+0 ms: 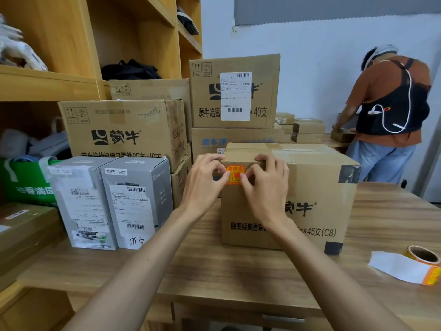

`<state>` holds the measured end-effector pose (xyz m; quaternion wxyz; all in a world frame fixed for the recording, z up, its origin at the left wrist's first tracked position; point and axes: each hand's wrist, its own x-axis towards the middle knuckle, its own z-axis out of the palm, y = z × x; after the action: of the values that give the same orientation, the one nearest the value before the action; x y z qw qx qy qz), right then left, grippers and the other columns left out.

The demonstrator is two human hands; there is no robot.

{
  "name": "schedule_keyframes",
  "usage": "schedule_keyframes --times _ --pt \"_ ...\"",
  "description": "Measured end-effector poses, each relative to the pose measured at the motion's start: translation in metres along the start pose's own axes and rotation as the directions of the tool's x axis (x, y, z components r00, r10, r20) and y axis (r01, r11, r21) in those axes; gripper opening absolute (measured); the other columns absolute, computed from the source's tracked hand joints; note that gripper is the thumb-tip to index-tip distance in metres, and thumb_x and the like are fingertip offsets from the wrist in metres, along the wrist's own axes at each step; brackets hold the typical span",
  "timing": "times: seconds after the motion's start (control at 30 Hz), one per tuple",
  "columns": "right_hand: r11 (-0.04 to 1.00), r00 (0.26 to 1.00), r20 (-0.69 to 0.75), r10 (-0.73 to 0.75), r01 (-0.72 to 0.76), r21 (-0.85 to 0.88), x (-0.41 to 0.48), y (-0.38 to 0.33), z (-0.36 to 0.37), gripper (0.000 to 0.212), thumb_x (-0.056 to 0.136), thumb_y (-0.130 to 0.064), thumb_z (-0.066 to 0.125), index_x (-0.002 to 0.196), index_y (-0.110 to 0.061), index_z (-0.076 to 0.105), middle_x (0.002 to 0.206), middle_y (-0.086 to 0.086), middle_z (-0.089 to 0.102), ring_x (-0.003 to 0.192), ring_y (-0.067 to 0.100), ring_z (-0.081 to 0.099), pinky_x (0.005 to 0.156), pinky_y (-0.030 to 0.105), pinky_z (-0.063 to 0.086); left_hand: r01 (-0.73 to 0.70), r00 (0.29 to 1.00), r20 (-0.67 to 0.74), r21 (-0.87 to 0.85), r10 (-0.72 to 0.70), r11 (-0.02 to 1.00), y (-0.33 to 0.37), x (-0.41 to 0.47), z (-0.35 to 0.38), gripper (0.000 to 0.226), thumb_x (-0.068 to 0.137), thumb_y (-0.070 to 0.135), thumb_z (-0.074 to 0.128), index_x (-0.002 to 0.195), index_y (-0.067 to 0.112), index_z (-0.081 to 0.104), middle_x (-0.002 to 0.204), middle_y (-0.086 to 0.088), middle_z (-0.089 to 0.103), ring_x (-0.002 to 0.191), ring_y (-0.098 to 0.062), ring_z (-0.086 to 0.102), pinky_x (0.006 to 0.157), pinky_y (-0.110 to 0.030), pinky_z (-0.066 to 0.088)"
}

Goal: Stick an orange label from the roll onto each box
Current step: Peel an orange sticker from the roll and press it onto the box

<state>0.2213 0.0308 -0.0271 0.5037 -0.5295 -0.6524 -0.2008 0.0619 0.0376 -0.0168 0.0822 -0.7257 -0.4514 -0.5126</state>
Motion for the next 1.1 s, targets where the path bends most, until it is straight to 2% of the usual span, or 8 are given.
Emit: schedule_keyframes --times 0.17,0.3,0.37,0.5,0.73,0.93,1.0,1.1 --pt "0.994 0.999 -0.009 -0.031 0.030 -0.103 0.006 0.000 -0.008 0.033 0.082 -0.037 0.071 0.088 -0.012 0.052 0.093 0.006 0.057 0.091 0.027 0.050 0.095 0.043 0.040 0.050 0.998 0.034 -0.056 -0.048 0.997 0.005 0.001 -0.006 0.028 0.090 0.025 0.071 0.108 0.024 0.049 0.123 0.007 0.058 0.115 -0.008 0.051 0.091 -0.032 0.047" --pt "0.987 0.992 0.043 -0.117 0.121 -0.103 0.019 0.009 -0.015 0.045 0.084 -0.047 0.069 0.110 -0.012 0.058 0.101 0.005 0.064 0.097 0.027 0.056 0.101 0.041 0.036 0.151 0.953 0.287 -0.169 -0.098 0.974 0.002 0.006 -0.016 0.068 0.096 0.039 0.065 0.153 0.045 0.028 0.153 0.011 0.042 0.140 -0.006 0.038 0.113 -0.036 0.036" --pt "0.984 0.979 0.145 -0.140 0.154 -0.093 0.023 0.016 -0.017 0.054 0.086 -0.056 0.063 0.122 -0.015 0.061 0.117 0.004 0.066 0.111 0.025 0.056 0.109 0.042 0.032 0.182 0.918 0.378 -0.138 -0.118 0.974 -0.003 0.007 -0.018 0.064 0.097 0.047 0.060 0.153 0.047 0.029 0.153 0.011 0.045 0.139 -0.006 0.040 0.115 -0.044 0.037" --pt "0.982 0.947 0.266 -0.178 0.188 -0.011 0.027 0.032 -0.026 0.059 0.088 -0.064 0.055 0.128 -0.021 0.062 0.129 -0.002 0.064 0.119 0.019 0.053 0.111 0.039 0.031 0.182 0.928 0.352 -0.135 -0.124 0.974 -0.003 0.006 -0.019 0.054 0.096 0.048 0.061 0.147 0.041 0.046 0.122 0.012 0.065 0.114 -0.003 0.059 0.102 -0.043 0.050" --pt "0.984 0.966 0.206 -0.155 0.132 0.122 0.028 0.045 -0.039 0.045 0.087 -0.061 0.060 0.113 -0.025 0.068 0.114 -0.007 0.068 0.108 0.016 0.053 0.090 0.027 0.026 0.174 0.949 0.293 -0.176 -0.117 0.969 0.005 0.007 -0.019 0.043 0.090 0.060 0.062 0.129 0.042 0.063 0.109 0.005 0.072 0.104 -0.006 0.066 0.092 -0.045 0.056" --pt "0.982 0.972 0.191 -0.138 0.110 0.152 0.030 0.046 -0.032 0.042 0.087 -0.061 0.057 0.105 -0.024 0.067 0.110 -0.009 0.066 0.105 0.014 0.052 0.089 0.029 0.026 0.253 0.944 0.278 -0.268 -0.177 0.929 0.009 0.012 -0.019 0.041 0.086 0.047 0.075 0.124 0.033 0.071 0.104 0.005 0.077 0.106 -0.004 0.068 0.099 -0.041 0.054" --pt "0.980 0.971 0.186 -0.150 0.121 0.156 0.028 0.047 -0.032 0.045 0.086 -0.063 0.056 0.105 -0.024 0.067 0.111 -0.009 0.065 0.107 0.015 0.052 0.090 0.030 0.028 0.253 0.943 0.284 -0.279 -0.172 0.926 0.010 0.012 -0.021 0.042 0.084 0.047 0.076 0.124 0.034 0.071 0.106 0.004 0.077 0.107 -0.002 0.067 0.100 -0.036 0.053" --pt "0.976 0.957 0.210 -0.199 0.175 0.129 0.024 0.051 -0.034 0.055 0.082 -0.071 0.052 0.111 -0.026 0.063 0.114 -0.009 0.063 0.108 0.015 0.051 0.093 0.032 0.029 0.229 0.936 0.323 -0.262 -0.138 0.937 0.011 0.007 -0.025 0.046 0.087 0.041 0.075 0.131 0.034 0.066 0.104 0.011 0.075 0.099 0.006 0.066 0.087 -0.013 0.049"
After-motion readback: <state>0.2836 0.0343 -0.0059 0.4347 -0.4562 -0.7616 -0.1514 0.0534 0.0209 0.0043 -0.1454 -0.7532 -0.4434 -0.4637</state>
